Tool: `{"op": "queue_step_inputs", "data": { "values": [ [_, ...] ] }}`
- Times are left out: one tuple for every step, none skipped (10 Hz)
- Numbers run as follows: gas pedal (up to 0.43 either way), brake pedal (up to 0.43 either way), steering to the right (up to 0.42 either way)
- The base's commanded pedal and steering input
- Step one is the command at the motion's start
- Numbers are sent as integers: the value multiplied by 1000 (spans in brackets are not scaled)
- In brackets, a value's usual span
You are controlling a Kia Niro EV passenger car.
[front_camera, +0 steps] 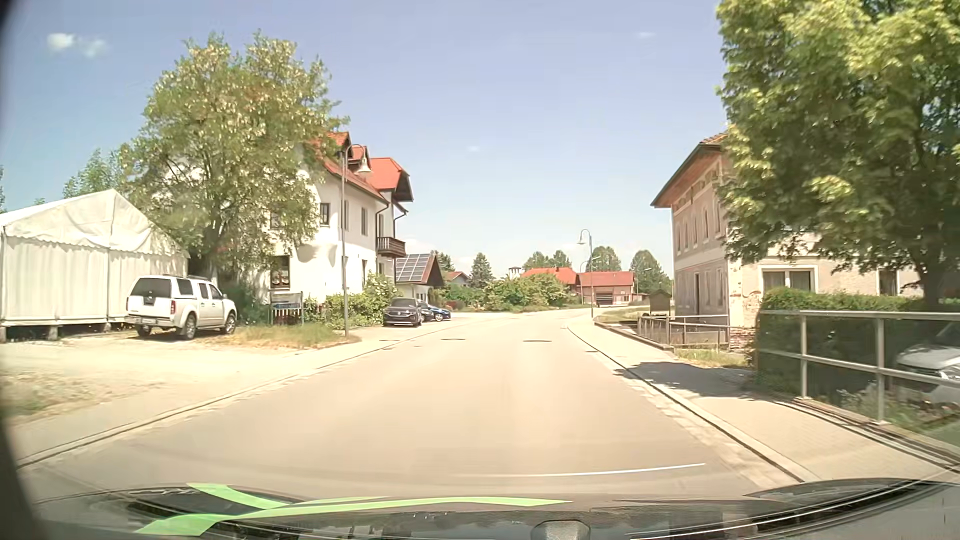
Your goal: Follow the waypoints while adhering to traffic rules and regulations
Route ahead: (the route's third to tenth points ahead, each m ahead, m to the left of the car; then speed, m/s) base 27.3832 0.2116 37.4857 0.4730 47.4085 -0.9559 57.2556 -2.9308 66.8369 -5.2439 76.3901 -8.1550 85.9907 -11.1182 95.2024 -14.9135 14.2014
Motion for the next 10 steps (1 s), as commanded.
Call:
{"op": "queue_step_inputs", "data": {
  "values": [
    [138,0,8],
    [138,0,8],
    [130,0,8],
    [98,0,7],
    [87,0,7],
    [87,0,7],
    [98,0,6],
    [98,0,6],
    [110,0,6],
    [110,0,6]
  ]
}}
